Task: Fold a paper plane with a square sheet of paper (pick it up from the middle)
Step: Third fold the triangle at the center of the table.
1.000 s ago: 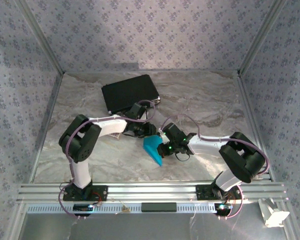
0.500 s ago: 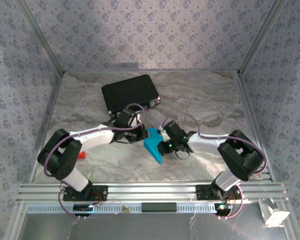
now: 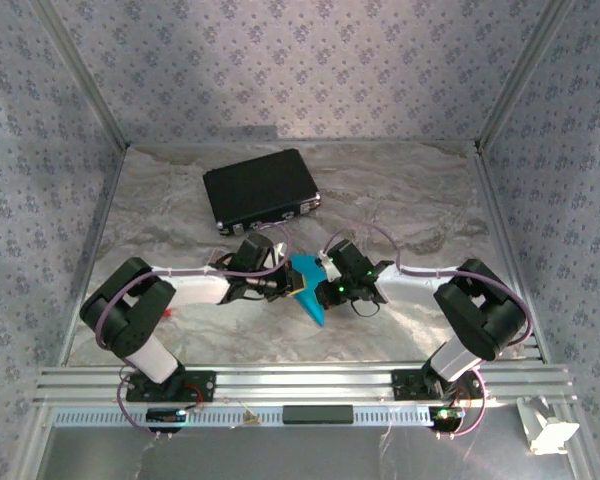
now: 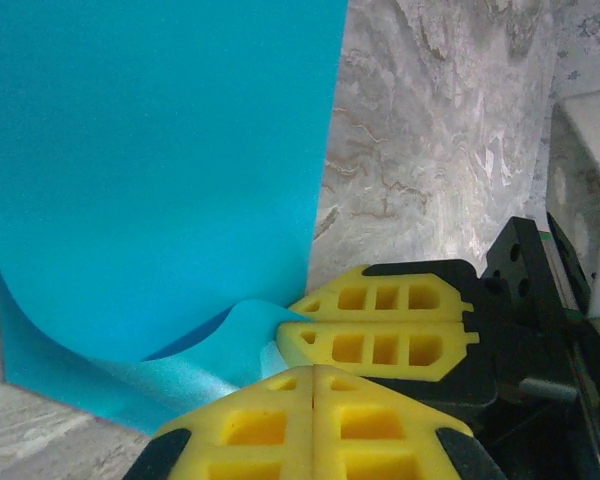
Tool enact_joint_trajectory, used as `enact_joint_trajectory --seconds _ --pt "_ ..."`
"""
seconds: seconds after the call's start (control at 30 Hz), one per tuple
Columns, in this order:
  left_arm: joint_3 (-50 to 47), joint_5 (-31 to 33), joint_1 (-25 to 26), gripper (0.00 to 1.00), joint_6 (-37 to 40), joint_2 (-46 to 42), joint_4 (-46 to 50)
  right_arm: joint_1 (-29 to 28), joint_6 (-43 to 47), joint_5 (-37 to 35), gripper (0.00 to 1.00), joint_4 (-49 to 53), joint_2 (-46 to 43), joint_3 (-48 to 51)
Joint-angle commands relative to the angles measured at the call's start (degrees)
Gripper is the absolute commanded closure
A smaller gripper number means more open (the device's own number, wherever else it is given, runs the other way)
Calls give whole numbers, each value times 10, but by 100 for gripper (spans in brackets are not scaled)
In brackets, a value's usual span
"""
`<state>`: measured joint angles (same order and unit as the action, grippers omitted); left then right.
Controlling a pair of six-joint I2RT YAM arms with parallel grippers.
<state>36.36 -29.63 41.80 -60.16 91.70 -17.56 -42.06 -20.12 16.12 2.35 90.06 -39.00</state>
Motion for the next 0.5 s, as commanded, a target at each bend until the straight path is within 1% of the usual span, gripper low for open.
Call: enact_joint_trajectory --seconds 0.0,0.17,0.47 --pt "-9 -13 6 100 -12 12 -38 5 7 -11 100 30 14 0" --pt "-15 -16 7 100 -15 22 -49 5 7 -8 100 30 16 1" --pt "-16 -1 8 100 10 36 -23 4 5 -4 100 28 18 -1"
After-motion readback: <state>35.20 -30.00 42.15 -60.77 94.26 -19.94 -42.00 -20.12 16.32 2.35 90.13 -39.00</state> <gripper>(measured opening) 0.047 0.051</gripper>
